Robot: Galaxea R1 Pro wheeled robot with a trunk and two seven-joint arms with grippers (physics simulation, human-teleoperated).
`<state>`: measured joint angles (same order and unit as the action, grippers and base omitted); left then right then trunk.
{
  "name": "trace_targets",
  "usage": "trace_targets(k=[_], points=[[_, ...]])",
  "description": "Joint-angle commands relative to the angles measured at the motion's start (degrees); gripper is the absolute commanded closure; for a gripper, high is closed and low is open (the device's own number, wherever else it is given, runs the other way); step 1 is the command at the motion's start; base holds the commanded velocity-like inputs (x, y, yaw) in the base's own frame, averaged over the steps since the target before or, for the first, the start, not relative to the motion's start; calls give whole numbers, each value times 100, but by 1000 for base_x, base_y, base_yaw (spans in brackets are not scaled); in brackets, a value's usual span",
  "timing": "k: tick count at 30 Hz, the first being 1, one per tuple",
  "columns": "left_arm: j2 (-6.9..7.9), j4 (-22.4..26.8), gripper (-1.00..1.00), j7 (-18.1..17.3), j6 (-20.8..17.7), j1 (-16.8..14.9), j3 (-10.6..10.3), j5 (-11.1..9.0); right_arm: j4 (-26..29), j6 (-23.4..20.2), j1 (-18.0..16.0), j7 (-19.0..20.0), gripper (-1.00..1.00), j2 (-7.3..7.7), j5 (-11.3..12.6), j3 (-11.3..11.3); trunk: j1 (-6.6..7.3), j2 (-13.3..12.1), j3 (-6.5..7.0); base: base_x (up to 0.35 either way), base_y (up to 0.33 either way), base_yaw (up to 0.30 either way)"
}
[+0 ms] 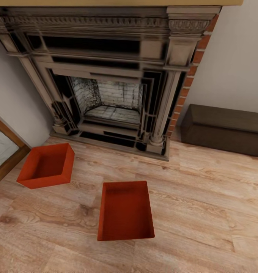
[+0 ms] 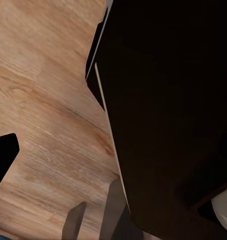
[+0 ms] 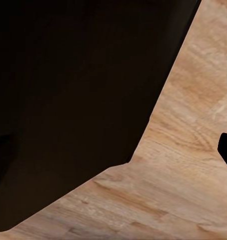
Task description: Move the two storage containers from the living room to the garage. In the garage, place one container on the floor and stack the other container on top of it (either order is fine).
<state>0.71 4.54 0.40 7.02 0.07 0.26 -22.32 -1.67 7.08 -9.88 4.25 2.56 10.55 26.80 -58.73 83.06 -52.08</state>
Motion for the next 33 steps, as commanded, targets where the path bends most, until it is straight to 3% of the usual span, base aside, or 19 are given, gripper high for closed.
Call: trace_targets(k=[1, 33], points=[[-1, 4, -100, 4, 10, 1, 0, -18, -18, 37, -6, 32, -100, -1, 61, 37, 0, 2, -12, 0, 0, 0], [-4, 4, -100, 4, 10, 1, -3, -16, -18, 40, -6, 41, -100, 6, 78, 41, 0, 2, -55, 0, 0, 0]])
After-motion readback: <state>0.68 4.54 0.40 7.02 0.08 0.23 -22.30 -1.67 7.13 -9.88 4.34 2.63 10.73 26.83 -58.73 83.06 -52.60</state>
